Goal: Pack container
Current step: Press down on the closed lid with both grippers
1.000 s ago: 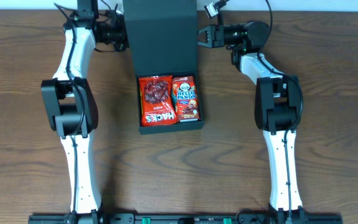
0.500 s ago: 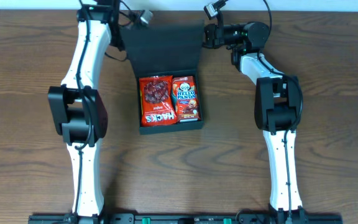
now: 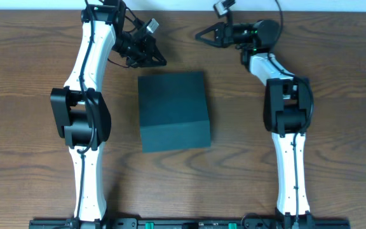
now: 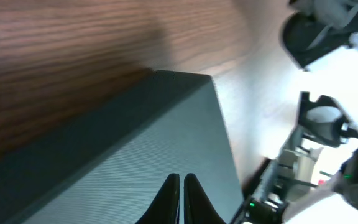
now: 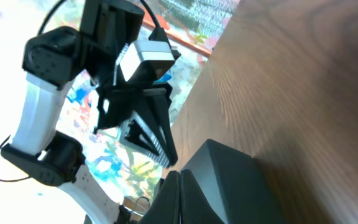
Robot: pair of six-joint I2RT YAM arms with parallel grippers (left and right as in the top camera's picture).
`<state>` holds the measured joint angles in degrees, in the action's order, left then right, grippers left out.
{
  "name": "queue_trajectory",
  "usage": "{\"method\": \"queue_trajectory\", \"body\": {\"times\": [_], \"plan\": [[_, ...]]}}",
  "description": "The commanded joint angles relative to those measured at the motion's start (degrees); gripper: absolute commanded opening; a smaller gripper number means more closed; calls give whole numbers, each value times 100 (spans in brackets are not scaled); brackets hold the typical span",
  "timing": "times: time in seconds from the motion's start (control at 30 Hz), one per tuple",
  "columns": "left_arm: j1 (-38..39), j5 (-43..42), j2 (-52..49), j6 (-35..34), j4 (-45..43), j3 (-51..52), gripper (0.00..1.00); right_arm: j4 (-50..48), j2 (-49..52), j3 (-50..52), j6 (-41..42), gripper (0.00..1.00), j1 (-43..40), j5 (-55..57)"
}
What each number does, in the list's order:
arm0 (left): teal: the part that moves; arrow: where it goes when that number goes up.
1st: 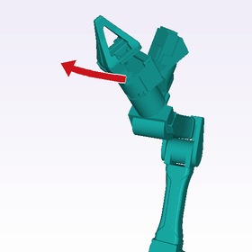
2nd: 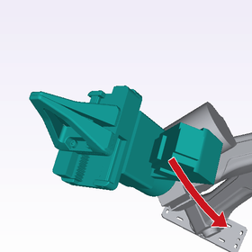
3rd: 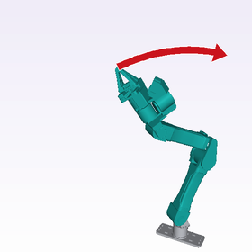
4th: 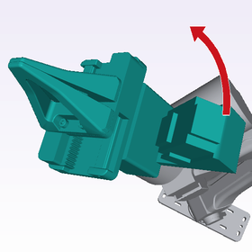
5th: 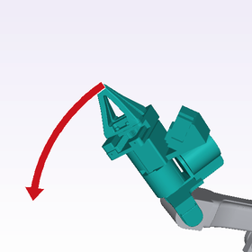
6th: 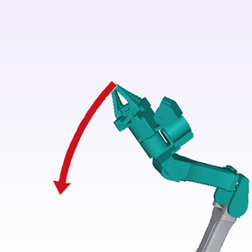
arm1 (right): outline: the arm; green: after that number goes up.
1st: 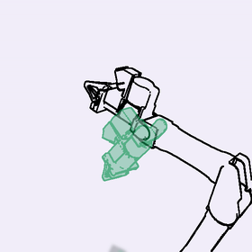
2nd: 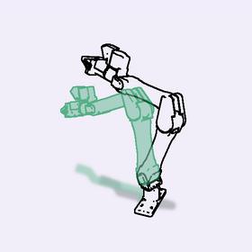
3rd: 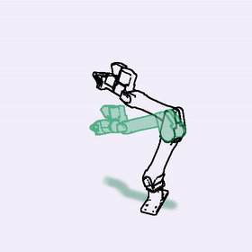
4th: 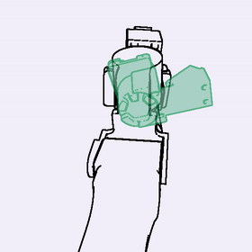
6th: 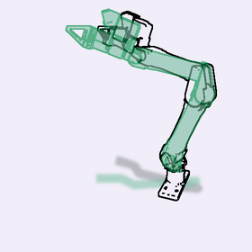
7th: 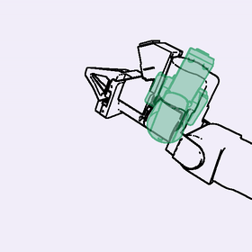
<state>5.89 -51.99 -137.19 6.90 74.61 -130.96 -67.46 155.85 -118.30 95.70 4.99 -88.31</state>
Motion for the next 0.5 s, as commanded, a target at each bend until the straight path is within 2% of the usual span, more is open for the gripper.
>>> {"method": "queue_trajectory", "body": {"times": [0.0,0.1,0.2,0.3,0.47], "plan": [[11,466,402,-9,-39,-59,6,874,-262,-140,-1801,2,-264,199],[13,459,466,-81,-92,-59,6,2645,-262,-140,-3252,2,-374,911],[15,461,479,-227,-109,-59,6,4310,-262,-140,-4140,2,-422,1950],[17,540,479,-332,-114,-59,6,4870,-262,-140,-4275,2,-428,2675],[52,1215,479,-778,-188,-59,6,5525,-262,-334,-4594,2,-426,4054]]}}
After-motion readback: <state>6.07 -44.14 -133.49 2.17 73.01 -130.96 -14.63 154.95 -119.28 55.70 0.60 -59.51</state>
